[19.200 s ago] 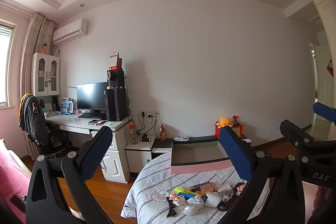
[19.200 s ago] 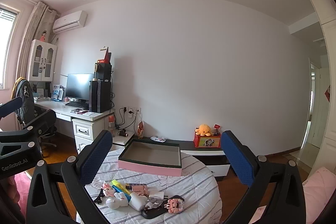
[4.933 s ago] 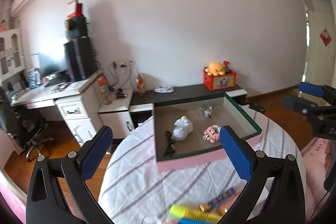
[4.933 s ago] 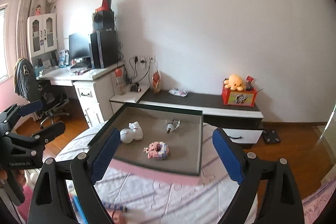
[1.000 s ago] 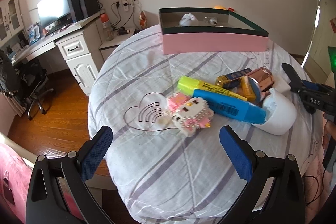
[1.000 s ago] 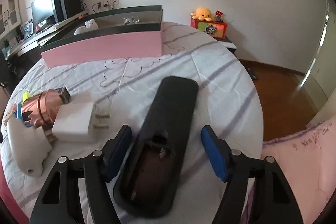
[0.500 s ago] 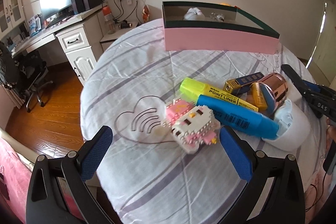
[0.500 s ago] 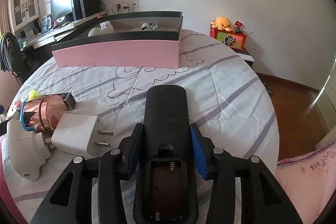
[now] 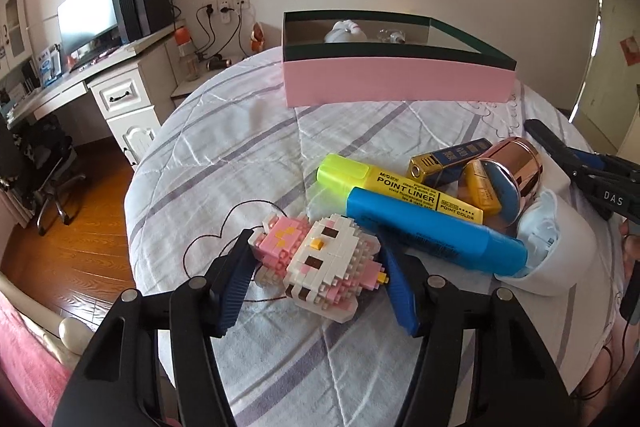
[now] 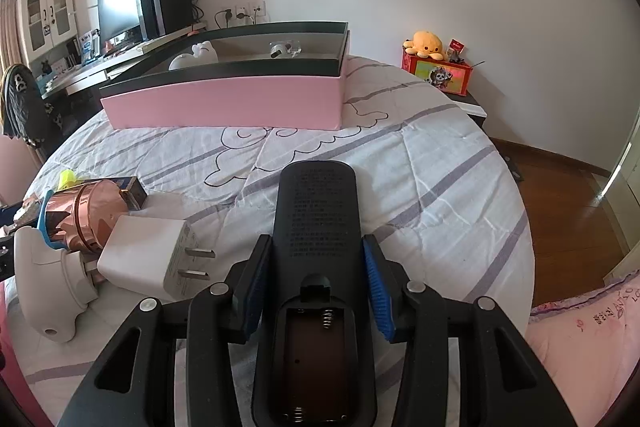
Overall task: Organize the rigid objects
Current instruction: 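Grasp the pink block figure with the left gripper while the right holds the remote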
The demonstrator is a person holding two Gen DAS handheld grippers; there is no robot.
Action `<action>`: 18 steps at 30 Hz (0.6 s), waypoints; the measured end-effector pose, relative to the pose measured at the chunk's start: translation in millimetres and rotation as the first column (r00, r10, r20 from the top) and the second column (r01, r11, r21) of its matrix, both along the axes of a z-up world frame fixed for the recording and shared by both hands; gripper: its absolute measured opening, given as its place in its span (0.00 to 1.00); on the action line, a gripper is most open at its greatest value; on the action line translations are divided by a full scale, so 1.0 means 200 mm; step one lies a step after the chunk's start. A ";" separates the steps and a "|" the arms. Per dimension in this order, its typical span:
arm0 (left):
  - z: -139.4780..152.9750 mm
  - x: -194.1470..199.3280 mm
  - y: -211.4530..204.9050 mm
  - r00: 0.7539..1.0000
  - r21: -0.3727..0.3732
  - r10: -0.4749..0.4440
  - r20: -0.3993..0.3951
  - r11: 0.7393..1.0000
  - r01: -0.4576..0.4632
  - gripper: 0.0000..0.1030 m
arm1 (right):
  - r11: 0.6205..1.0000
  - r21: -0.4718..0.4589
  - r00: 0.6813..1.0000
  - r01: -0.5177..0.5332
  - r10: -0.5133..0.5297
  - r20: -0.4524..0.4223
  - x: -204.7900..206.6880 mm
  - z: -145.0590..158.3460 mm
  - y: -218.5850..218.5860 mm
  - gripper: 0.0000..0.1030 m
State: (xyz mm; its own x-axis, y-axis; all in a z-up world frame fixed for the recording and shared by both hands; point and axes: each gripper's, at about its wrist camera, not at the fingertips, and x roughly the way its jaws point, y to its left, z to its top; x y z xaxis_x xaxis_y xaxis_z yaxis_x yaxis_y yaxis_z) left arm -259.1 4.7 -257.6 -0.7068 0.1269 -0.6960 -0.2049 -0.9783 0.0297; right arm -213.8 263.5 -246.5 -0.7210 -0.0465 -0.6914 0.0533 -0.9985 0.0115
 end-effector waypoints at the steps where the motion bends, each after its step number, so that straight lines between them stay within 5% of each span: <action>1: 0.01 0.00 0.00 1.000 0.000 0.001 -0.002 1.000 -0.001 0.59 | 1.000 -0.001 1.000 0.000 0.000 -0.001 0.00 0.00 0.00 0.43; 18: 0.25 0.07 0.05 0.993 0.019 -0.073 -0.096 0.997 0.075 0.59 | 0.996 -0.079 0.999 -0.042 0.040 -0.036 0.05 0.16 -0.01 0.43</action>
